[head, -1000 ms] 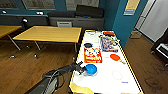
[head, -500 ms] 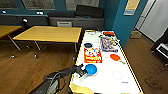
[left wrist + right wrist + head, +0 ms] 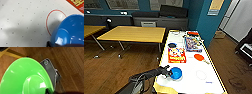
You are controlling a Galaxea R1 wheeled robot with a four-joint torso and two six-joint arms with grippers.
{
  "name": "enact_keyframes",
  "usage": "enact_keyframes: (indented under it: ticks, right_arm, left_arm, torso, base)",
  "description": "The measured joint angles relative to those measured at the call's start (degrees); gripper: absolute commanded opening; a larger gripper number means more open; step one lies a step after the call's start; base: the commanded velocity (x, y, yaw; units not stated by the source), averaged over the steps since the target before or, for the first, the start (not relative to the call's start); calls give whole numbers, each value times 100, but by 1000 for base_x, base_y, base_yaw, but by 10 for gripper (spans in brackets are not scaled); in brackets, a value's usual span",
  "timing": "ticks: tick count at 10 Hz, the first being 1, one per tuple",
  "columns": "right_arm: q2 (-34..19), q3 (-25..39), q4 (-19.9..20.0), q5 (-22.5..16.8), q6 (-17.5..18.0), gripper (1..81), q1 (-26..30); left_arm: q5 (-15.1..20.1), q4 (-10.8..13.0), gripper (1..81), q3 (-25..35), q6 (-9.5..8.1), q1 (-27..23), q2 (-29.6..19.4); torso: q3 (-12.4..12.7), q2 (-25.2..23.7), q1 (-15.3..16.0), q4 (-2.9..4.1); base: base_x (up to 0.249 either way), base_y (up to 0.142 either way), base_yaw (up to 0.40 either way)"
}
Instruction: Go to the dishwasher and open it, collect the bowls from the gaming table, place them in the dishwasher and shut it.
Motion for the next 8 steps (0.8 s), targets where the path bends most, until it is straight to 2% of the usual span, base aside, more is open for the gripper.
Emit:
enact_keyframes:
  ticks: [2, 4, 6, 8]
  right_arm:
    - [-13, -27, -2, -112, 66, 10, 13]
    - [-46, -30, -2, -116, 82, 10, 10]
    - [-46, -27, -2, -135, 85, 10, 10]
    - [-107, 52, -4, -184, 88, 10, 7]
  left_arm:
    - [137, 61, 10, 551, 2, 17, -257]
    - [243, 141, 10, 1492, 2, -9, -769]
    - [263, 205, 10, 2793, 0, -206, -1393]
    - [254, 273, 10, 4480, 0, -553, -2354]
  torso:
    - [0, 0, 0, 0]
    - [0, 0, 0, 0]
    - [0, 2, 0, 0]
    - [0, 2, 0, 0]
  base:
    - [0, 0, 0]
    - [0, 0, 0]
    - [0, 0, 0]
    - [0, 0, 0]
